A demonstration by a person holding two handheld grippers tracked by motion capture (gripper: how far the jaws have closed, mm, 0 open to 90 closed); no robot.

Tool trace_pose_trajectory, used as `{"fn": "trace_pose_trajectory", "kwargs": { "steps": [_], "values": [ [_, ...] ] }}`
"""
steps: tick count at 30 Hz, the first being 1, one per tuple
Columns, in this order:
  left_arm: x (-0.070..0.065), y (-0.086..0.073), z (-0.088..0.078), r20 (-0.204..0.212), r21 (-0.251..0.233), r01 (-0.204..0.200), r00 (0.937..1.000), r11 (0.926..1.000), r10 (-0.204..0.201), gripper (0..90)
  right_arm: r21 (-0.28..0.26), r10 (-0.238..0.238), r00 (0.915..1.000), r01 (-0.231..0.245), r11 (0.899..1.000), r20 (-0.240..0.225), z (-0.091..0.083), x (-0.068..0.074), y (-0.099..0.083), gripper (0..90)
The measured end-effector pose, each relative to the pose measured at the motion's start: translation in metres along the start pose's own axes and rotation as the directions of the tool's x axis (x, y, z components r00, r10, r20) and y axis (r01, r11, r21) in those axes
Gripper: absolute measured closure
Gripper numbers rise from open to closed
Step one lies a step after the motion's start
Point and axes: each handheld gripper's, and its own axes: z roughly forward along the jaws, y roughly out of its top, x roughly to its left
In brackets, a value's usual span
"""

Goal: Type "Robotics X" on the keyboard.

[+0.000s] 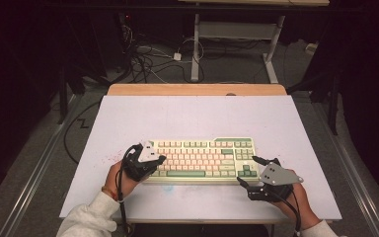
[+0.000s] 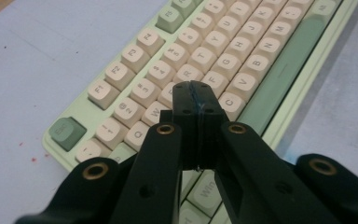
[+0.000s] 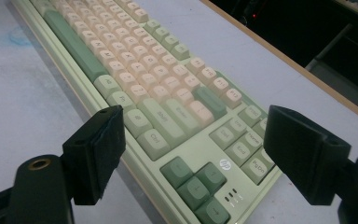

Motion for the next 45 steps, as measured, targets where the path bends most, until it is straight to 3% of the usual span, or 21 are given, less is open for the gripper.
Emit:
{"fn": "trace_pose_trajectory", "kwargs": {
  "steps": [5, 14, 19, 30, 41, 45],
  "values": [
    [0.004, 0.001, 0.007, 0.005, 0.006, 0.015, 0.9999, 0.9999, -0.015, 87.6, 0.008, -0.004, 1.0, 0.004, 1.0, 0.002, 0.002, 0.0, -0.001, 21.3],
    [0.003, 0.004, 0.021, 0.016, 0.045, 0.002, 0.9999, 0.999, -0.003, 87.7, 0.015, -0.006, 1.0, 0.006, 1.0, 0.004, 0.002, -0.001, -0.002, 21.3],
    [0.007, 0.004, 0.024, 0.016, 0.048, 0.015, 0.9998, 0.9987, -0.015, 87.6, 0.017, -0.008, 1.0, 0.008, 1.0, 0.001, 0.003, 0.0, -0.003, 21.3],
    [0.005, 0.003, 0.029, 0.022, 0.079, -0.001, 0.9998, 0.9969, -0.001, 87.7, 0.024, -0.015, 0.9999, 0.015, 1.0, 0.001, 0.004, 0.0, -0.003, 21.3],
    [0.003, 0.006, 0.021, -0.005, 0.036, -0.017, 0.9998, 0.9992, 0.017, 87.6, 0.021, -0.015, 0.9999, 0.015, 1.0, 0.004, 0.003, -0.001, -0.003, 21.3],
    [0.002, 0.008, 0.015, -0.024, -0.002, -0.017, 0.9996, 0.9999, 0.017, 87.6, 0.021, -0.015, 0.9999, 0.015, 1.0, 0.005, 0.002, -0.001, -0.003, 21.3]
  ]
}}
